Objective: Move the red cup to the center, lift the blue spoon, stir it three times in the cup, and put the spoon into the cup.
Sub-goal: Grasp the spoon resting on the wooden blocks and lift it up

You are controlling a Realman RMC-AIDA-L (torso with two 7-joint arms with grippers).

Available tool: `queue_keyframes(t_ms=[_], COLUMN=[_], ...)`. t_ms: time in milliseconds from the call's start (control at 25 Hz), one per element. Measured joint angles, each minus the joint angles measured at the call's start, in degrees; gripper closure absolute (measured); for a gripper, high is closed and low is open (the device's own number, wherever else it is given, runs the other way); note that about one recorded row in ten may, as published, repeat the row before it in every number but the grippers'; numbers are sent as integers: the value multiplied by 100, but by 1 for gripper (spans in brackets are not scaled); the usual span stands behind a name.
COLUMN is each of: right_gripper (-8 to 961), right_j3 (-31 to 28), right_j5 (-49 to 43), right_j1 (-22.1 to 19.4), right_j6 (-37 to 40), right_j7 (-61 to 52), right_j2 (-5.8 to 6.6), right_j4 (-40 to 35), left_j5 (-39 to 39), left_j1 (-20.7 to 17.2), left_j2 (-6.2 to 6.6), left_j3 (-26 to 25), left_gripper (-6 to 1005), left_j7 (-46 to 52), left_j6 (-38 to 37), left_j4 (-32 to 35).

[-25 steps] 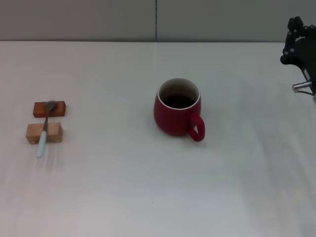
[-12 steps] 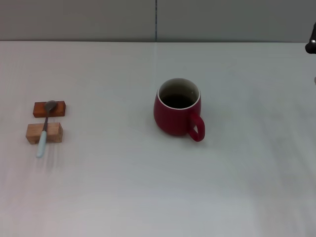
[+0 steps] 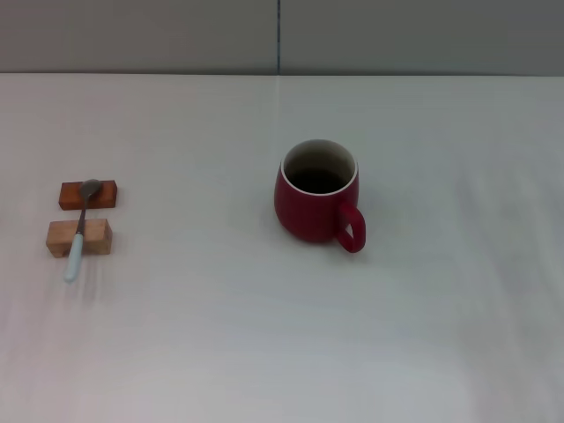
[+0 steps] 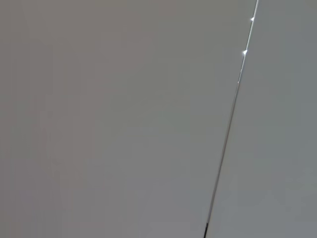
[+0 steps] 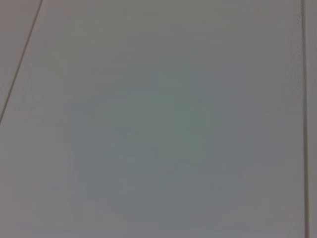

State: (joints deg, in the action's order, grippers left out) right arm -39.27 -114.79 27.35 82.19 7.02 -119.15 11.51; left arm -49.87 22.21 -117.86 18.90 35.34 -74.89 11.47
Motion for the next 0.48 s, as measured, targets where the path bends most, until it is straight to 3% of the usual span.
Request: queue_keyframes(t_ms=[40, 120, 480], right_gripper=[803, 618, 617], right_j3=[-3, -41, -82], right_j5=[0, 0, 4], right_j1=[-12, -22, -21], right_j6=[28, 43, -18], right_j7=[0, 0, -4], right_j2=[0, -2, -4], right_j4=[0, -17, -35], left_j5=[-14, -28, -35], left_j1=[-15, -47, -287], left_j2=[0, 0, 13], left_j3=[1, 36, 507], left_gripper=[172, 172, 172], left_j7=[37, 124, 610], left_j6=[-25, -78, -335], left_j4=[-9, -11, 99])
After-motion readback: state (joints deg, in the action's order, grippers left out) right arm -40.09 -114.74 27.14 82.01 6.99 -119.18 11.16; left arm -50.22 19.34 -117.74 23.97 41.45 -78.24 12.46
